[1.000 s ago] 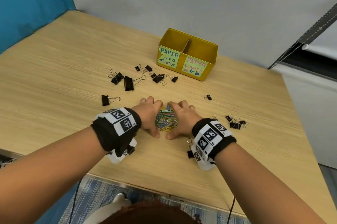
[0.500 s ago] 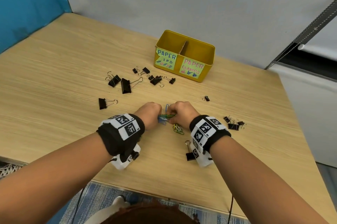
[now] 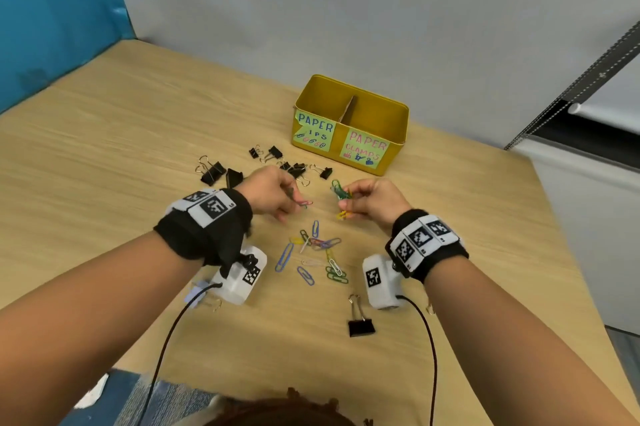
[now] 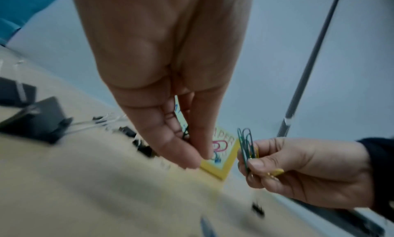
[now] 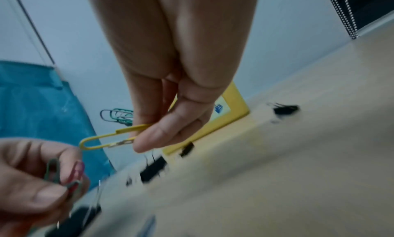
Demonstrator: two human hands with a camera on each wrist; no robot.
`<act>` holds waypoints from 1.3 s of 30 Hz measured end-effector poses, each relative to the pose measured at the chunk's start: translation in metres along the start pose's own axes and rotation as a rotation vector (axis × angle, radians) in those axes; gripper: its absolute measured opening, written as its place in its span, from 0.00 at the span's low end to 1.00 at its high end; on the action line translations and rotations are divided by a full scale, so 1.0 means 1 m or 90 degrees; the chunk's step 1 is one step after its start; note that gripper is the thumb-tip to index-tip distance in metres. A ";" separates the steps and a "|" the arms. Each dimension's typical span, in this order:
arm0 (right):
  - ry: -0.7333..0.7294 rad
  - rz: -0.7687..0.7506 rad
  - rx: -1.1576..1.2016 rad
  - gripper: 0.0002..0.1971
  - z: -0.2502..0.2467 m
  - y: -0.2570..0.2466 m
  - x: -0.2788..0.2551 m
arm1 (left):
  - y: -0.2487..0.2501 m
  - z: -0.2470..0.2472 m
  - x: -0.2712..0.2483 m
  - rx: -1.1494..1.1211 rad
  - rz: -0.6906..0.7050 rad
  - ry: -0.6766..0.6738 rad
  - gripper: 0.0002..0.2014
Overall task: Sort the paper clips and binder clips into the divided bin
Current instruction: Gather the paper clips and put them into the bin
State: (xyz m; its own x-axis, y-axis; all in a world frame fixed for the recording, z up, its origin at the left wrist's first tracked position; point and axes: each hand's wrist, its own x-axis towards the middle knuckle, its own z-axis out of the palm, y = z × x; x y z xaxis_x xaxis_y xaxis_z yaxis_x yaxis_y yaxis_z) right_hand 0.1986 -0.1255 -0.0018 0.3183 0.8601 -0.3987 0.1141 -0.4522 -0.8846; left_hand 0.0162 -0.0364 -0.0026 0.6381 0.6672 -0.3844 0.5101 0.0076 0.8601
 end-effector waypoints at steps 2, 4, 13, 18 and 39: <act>0.010 -0.045 0.060 0.12 -0.007 -0.028 0.006 | 0.017 -0.013 0.009 -0.067 0.031 0.009 0.13; 0.029 -0.091 0.101 0.12 -0.011 -0.060 0.017 | 0.038 -0.027 0.023 -0.123 0.062 0.037 0.13; 0.221 -0.080 -0.055 0.08 -0.007 -0.146 0.117 | 0.110 -0.061 0.105 -0.015 0.079 0.244 0.09; 0.176 -0.029 -0.397 0.14 -0.002 -0.149 0.127 | 0.114 -0.058 0.114 0.212 0.063 0.173 0.23; -0.246 -0.001 -0.747 0.18 0.023 -0.002 -0.046 | -0.001 0.029 -0.023 0.630 0.066 -0.287 0.29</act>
State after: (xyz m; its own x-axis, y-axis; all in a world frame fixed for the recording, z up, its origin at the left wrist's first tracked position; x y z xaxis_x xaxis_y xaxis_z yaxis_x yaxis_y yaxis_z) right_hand 0.1623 -0.1583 0.0130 0.0412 0.7842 -0.6191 0.9525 -0.2180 -0.2128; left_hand 0.0181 -0.0736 -0.0043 0.7544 0.2944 -0.5867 0.5507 -0.7702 0.3216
